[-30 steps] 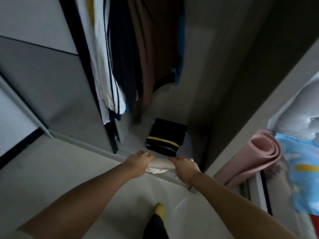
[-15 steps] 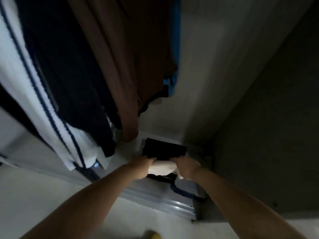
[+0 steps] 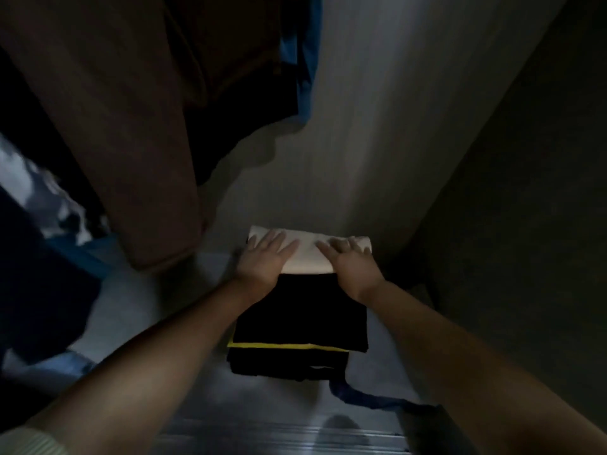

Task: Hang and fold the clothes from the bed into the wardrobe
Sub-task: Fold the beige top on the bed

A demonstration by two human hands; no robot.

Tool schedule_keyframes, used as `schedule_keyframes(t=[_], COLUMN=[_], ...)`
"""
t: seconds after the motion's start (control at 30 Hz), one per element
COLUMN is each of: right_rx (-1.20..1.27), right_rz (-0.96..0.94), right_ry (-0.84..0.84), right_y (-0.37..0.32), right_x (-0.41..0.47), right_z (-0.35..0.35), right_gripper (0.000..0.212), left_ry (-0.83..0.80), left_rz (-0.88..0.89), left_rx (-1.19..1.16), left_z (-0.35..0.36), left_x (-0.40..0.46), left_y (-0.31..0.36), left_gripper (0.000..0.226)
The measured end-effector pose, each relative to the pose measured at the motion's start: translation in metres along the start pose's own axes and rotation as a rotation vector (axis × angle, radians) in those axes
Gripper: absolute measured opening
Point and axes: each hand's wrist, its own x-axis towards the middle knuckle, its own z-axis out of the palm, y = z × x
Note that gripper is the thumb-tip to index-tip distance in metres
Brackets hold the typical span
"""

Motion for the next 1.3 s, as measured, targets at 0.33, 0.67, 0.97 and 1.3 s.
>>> schedule_keyframes(t=[0.33, 0.67, 0.97, 1.3], right_rx=[0.093, 0.254, 0.186, 0.259], right_rz=[-0.062, 0.144, 0.138, 0.184], right_ry=[-0.320, 0.078, -0.083, 0.211], right_y=[0.024, 0.005, 0.006, -0.006], right_x=[0.022, 0.025, 0.022, -0.028], right_z=[0.140, 0.189, 0.172, -0.043], right_gripper=[0.078, 0.054, 0.059, 0.027], left_ry=[-0.355, 0.010, -0.066, 0.195], left_rz=[0.248, -0.054, -0.110, -0.057], left_rx=[-0.205, -0.394, -0.324, -0.535], left_z=[0.152, 0.205, 0.186, -0.058], left_x=[0.015, 0.021, 0.019, 0.002], left_y=[-0.009, 0.013, 0.018, 0.037], left_gripper=[0.087, 0.060, 0.061, 0.035])
